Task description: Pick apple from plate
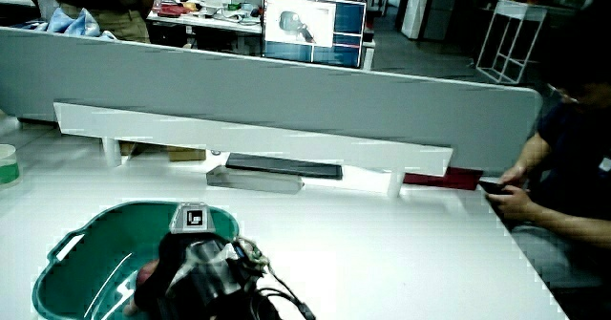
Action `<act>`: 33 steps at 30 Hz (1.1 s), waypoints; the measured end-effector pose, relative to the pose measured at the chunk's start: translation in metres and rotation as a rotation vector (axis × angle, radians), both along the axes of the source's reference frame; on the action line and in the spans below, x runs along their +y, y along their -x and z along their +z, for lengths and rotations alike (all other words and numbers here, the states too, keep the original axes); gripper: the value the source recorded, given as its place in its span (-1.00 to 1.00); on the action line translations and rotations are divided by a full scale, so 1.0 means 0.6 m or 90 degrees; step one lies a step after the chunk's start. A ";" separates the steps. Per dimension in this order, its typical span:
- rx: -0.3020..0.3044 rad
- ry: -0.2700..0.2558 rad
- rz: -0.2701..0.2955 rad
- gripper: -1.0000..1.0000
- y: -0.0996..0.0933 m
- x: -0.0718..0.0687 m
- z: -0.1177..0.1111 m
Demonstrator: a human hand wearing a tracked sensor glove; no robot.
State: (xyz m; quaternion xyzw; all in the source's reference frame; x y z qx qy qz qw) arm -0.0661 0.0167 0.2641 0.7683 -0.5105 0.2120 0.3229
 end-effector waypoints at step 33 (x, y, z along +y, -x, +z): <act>0.166 0.132 0.197 0.00 -0.050 -0.154 0.220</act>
